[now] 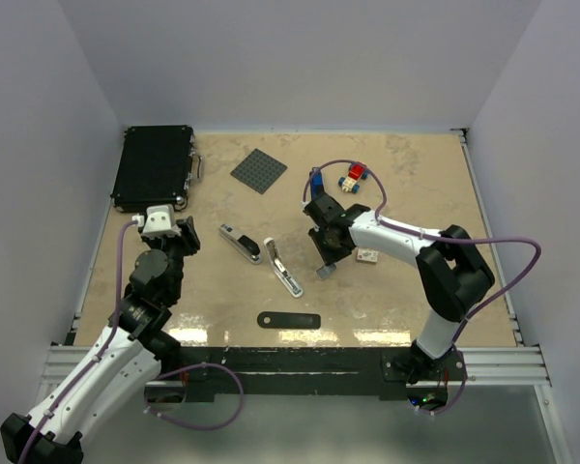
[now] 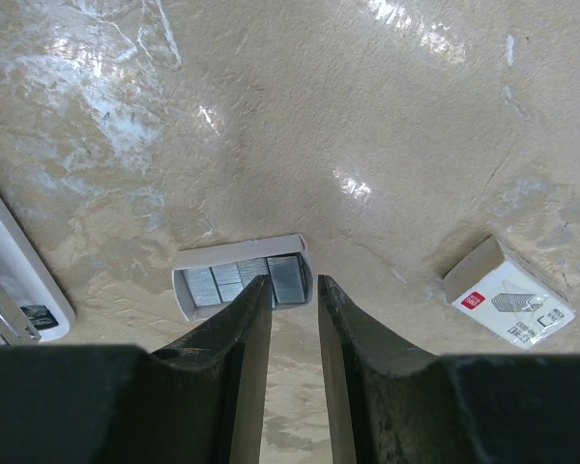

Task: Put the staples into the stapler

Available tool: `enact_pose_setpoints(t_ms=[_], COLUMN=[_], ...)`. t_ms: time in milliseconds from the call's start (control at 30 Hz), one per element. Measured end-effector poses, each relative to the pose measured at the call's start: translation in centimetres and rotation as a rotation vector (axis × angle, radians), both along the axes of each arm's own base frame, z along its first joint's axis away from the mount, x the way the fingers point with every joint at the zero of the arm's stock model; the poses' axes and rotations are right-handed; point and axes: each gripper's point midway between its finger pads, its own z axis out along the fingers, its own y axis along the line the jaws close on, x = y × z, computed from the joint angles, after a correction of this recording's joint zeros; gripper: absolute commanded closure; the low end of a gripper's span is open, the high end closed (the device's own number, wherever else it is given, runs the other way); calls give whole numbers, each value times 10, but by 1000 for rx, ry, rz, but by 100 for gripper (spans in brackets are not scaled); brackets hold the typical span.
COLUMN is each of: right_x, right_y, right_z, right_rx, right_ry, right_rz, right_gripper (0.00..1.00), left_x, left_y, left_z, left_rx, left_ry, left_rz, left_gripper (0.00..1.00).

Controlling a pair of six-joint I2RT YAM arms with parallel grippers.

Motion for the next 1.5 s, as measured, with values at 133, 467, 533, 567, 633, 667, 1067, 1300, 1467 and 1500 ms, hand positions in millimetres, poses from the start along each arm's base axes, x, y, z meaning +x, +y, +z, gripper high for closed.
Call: enact_pose_setpoints(t_ms=[133, 467, 533, 567, 633, 667, 1067, 1300, 1467, 1500], right_x=[-2, -5, -5, -5, -4, -4, -4, -5, -5, -4], right_y=[2, 6, 5, 5, 5, 5, 5, 6, 5, 5], right_z=[0, -3, -6, -7, -11, -11, -13, -13, -11, -11], right_rx=[-1, -12, -18, -21, -28, -29, -26, -17, -15, -15], right_ry=[-1, 1, 4, 4, 7, 7, 3, 8, 8, 8], right_rz=[7, 18, 17, 16, 12, 11, 11, 15, 13, 13], right_gripper=[70, 70, 70, 70, 69, 68, 64, 76, 84, 85], left_x=[0, 0, 0, 0, 0, 0, 0, 0, 0, 0], left_y=[0, 0, 0, 0, 0, 0, -1, -2, -2, -2], left_z=[0, 0, 0, 0, 0, 0, 0, -1, -1, -1], left_rx=[0, 0, 0, 0, 0, 0, 1, 1, 1, 1], left_ry=[0, 0, 0, 0, 0, 0, 2, 3, 3, 3], left_rz=[0, -1, -1, -1, -1, -1, -4, -8, -11, -11], left_gripper=[46, 46, 46, 46, 46, 46, 46, 46, 46, 46])
